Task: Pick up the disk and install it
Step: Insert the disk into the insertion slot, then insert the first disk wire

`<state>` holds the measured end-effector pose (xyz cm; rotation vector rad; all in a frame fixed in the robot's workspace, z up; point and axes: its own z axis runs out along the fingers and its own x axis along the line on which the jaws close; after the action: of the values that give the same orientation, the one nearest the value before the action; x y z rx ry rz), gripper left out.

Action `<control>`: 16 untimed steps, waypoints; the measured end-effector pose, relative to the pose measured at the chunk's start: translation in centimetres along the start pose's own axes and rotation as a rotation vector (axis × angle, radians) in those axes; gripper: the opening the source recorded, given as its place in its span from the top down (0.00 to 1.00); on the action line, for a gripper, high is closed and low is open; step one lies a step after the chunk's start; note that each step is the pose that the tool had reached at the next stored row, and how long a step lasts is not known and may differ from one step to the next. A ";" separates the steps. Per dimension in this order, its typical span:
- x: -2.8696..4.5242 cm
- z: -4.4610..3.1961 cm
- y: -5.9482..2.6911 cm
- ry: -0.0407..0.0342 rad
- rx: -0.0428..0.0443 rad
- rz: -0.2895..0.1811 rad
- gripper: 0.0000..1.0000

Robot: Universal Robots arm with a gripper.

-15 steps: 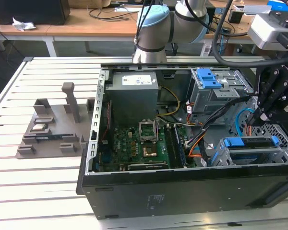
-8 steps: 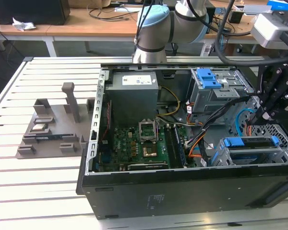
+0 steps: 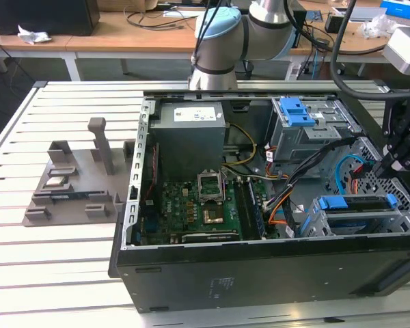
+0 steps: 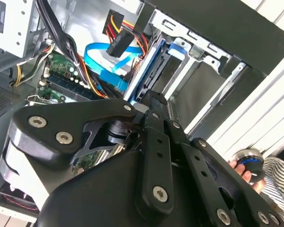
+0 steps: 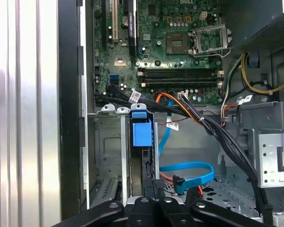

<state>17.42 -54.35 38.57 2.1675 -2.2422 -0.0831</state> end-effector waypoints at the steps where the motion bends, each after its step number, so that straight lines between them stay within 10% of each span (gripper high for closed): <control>1: 0.00 0.03 -0.01 0.0003 0.0001 0.000 0.89; 12: 0.00 0.07 -0.04 0.0002 0.0001 0.000 0.89; 16: 0.00 0.08 -0.04 0.0002 0.0000 0.000 0.64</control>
<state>17.45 -54.34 38.49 2.1676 -2.2420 -0.0828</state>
